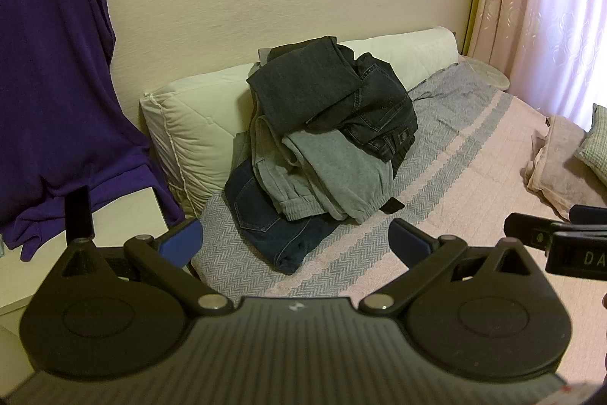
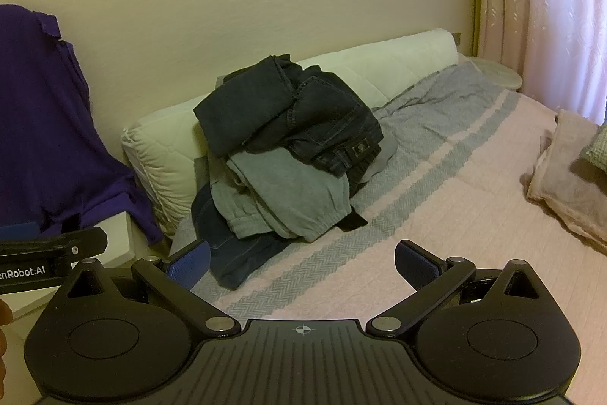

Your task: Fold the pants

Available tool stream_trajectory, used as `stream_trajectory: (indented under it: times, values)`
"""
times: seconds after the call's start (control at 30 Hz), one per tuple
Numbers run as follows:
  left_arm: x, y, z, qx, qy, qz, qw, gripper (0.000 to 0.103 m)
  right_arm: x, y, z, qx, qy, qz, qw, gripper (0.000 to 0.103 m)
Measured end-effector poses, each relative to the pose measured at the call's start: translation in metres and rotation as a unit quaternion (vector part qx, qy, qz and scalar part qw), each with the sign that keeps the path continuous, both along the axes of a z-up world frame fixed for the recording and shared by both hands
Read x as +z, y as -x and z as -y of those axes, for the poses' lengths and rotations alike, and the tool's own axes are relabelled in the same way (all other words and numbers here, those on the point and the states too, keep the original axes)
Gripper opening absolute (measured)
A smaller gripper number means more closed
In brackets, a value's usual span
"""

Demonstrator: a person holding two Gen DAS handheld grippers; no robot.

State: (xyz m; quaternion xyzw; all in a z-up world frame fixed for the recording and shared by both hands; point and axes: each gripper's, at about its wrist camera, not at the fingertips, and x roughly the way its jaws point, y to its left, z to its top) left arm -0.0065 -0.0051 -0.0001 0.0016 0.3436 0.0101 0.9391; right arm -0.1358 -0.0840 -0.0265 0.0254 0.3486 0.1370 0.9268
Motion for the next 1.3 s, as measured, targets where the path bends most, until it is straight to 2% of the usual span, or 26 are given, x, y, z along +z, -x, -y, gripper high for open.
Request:
stream_trajectory:
  times: [0.4,1.07,1.3]
  values:
    - [0.001,0.002,0.012,0.017,-0.001,-0.004,0.9998,0.102,-0.001,-0.005,0.016,0.017,-0.003,-0.006,1.000,0.101]
    - [-0.012,0.030,0.083,0.056,0.012,-0.026,0.9980,0.102,-0.019,-0.007,0.092,0.048,-0.004,-0.025,0.999,0.101]
    - [-0.014,0.022,0.081,0.057,0.016,-0.030,0.9978,0.102,-0.025,-0.019,0.096,0.051,-0.006,-0.023,0.998,0.101]
